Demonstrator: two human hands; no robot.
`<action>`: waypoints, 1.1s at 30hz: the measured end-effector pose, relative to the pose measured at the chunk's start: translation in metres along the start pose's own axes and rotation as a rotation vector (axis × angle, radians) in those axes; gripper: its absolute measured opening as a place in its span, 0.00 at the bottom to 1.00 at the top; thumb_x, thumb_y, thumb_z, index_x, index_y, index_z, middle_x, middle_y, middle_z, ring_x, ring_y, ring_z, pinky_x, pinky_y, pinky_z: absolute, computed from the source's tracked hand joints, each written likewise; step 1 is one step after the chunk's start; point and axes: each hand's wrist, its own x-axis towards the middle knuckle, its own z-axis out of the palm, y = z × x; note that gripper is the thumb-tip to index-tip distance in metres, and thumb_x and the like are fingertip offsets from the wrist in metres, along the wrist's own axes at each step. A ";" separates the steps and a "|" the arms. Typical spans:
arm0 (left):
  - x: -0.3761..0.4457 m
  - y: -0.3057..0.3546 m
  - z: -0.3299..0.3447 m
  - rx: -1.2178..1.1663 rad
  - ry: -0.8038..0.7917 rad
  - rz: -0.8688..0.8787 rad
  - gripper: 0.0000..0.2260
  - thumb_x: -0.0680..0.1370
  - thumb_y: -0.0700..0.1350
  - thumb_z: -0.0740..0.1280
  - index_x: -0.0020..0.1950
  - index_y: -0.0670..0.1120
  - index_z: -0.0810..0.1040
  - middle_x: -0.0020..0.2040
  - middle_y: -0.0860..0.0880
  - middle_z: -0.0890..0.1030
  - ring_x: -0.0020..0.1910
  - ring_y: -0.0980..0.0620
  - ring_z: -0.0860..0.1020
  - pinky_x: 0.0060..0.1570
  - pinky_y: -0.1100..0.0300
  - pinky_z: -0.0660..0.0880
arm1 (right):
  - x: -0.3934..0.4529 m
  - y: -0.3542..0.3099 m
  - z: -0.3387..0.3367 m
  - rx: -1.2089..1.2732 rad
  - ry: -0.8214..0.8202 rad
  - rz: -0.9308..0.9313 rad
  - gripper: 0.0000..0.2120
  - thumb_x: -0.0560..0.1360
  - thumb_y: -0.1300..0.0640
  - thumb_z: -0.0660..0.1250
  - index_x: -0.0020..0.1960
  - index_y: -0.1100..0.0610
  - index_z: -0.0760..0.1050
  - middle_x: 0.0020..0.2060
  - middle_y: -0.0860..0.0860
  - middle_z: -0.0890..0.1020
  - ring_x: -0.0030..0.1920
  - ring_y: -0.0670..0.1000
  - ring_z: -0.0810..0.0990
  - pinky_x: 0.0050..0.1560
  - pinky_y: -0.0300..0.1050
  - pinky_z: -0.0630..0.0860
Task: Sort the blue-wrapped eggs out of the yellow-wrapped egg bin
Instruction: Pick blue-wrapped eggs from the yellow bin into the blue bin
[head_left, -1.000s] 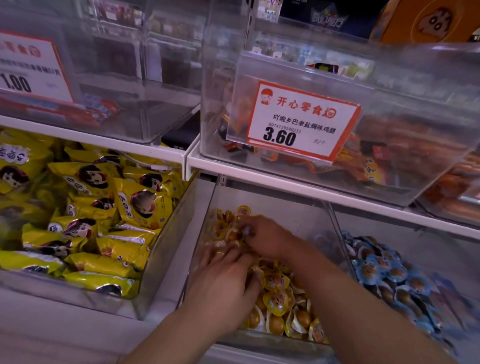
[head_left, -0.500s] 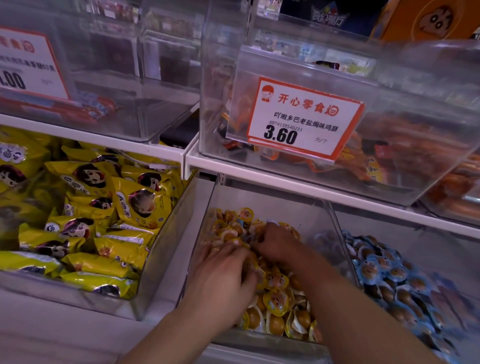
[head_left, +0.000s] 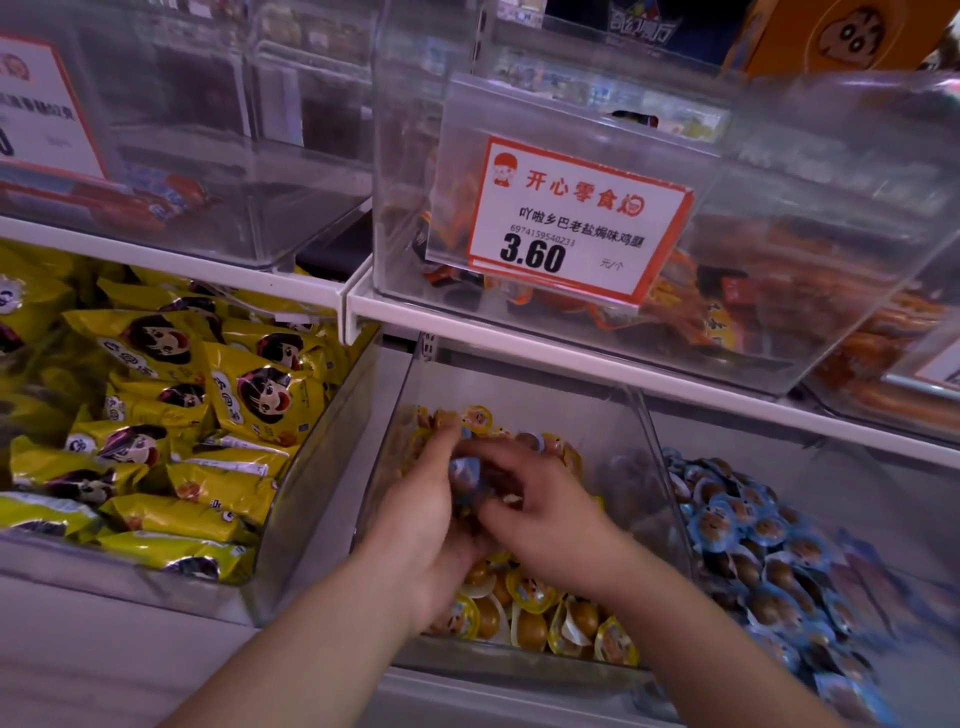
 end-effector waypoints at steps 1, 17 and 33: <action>0.001 0.002 -0.002 -0.012 0.046 0.027 0.15 0.82 0.51 0.63 0.56 0.41 0.82 0.40 0.43 0.85 0.39 0.49 0.85 0.33 0.56 0.81 | 0.002 0.001 -0.005 0.101 0.025 0.036 0.21 0.71 0.61 0.65 0.64 0.56 0.79 0.52 0.49 0.85 0.52 0.46 0.84 0.55 0.40 0.79; 0.010 0.006 -0.021 0.250 0.132 0.230 0.11 0.81 0.35 0.61 0.58 0.42 0.80 0.46 0.40 0.86 0.36 0.44 0.84 0.27 0.59 0.76 | 0.082 0.091 0.005 -1.094 -0.135 0.337 0.15 0.79 0.53 0.61 0.63 0.55 0.76 0.58 0.58 0.79 0.62 0.61 0.71 0.62 0.55 0.69; 0.013 0.003 -0.022 0.274 0.150 0.281 0.10 0.81 0.35 0.61 0.56 0.43 0.81 0.45 0.41 0.86 0.33 0.45 0.83 0.25 0.59 0.75 | 0.103 0.114 0.009 -0.856 -0.157 0.358 0.17 0.78 0.47 0.60 0.63 0.53 0.74 0.56 0.56 0.78 0.63 0.61 0.69 0.58 0.56 0.71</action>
